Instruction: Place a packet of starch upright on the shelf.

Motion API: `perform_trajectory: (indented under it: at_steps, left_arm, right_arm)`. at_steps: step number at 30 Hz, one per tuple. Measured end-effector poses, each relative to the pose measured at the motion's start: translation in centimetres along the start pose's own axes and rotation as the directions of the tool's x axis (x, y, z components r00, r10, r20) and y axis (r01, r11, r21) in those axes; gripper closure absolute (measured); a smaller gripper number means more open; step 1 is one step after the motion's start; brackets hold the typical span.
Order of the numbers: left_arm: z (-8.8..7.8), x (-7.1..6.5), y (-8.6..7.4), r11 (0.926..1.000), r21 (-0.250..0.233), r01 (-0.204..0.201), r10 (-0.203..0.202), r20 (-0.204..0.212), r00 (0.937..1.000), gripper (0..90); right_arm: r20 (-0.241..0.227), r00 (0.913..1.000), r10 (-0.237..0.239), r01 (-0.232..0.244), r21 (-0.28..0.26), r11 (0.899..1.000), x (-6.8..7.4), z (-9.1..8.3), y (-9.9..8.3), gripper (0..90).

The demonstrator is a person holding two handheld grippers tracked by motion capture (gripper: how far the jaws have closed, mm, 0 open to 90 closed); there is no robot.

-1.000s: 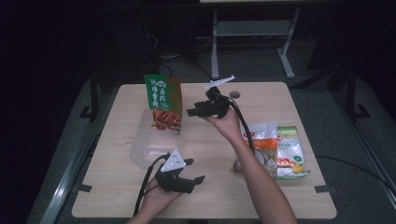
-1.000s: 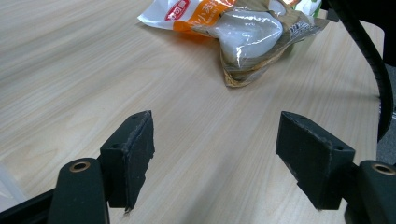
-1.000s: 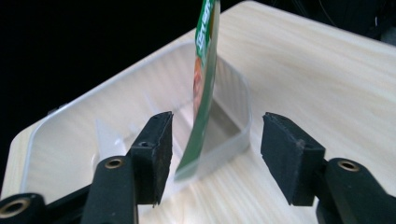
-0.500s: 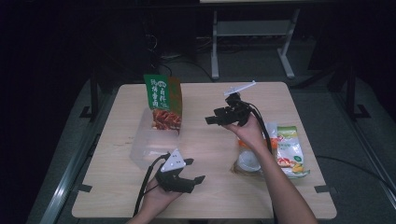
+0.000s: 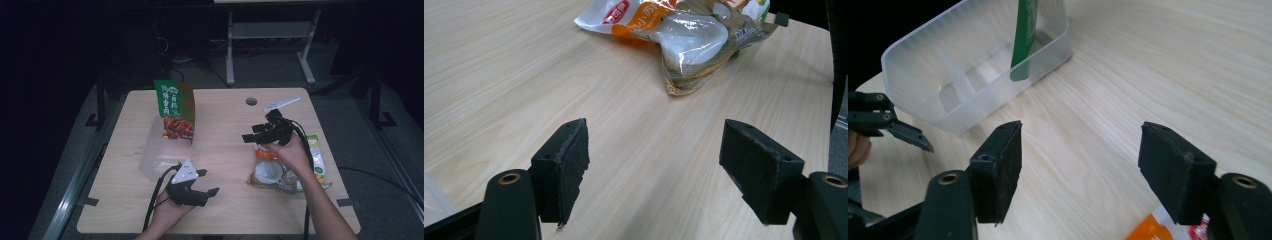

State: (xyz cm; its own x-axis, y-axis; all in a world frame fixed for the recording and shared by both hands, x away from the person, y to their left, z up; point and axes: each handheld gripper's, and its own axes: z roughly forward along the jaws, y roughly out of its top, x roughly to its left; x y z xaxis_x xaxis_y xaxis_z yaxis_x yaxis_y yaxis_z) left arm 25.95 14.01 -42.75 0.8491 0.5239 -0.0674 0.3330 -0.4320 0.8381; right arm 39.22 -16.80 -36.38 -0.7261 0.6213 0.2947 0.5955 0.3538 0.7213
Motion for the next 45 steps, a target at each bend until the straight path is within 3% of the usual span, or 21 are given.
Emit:
perform_trajectory:
  at_steps: [15, 30, 40, 45]
  left_arm:
    - [-0.1, -0.1, 0.0, 0.9999, -0.014, 0.008, -0.008, -0.004, 1.0, 27.6]
    - [0.0, -0.2, 0.0, 0.9999, -0.011, 0.007, -0.007, -0.002, 1.0, 27.6]
    - [0.2, -0.4, 0.0, 0.9999, -0.009, 0.009, -0.009, 0.001, 1.0, 27.6]
    - [0.1, -0.3, -0.1, 1.0, -0.003, 0.004, -0.004, 0.001, 1.0, 27.6]
  right_arm:
    - [0.078, 0.9957, 0.05, -0.052, 0.015, 0.999, -1.4, -4.3, -4.2, 33.5]
    - [0.153, 0.9805, 0.123, -0.126, 0.013, 0.992, -3.2, -7.4, -8.1, 33.3]
    - [0.168, 0.9658, 0.197, -0.202, 0.014, 0.979, -5.2, -7.3, -10.9, 35.5]
    - [0.143, 0.9681, 0.205, -0.212, 0.031, 0.977, -5.6, -6.3, -11.3, 45.2]
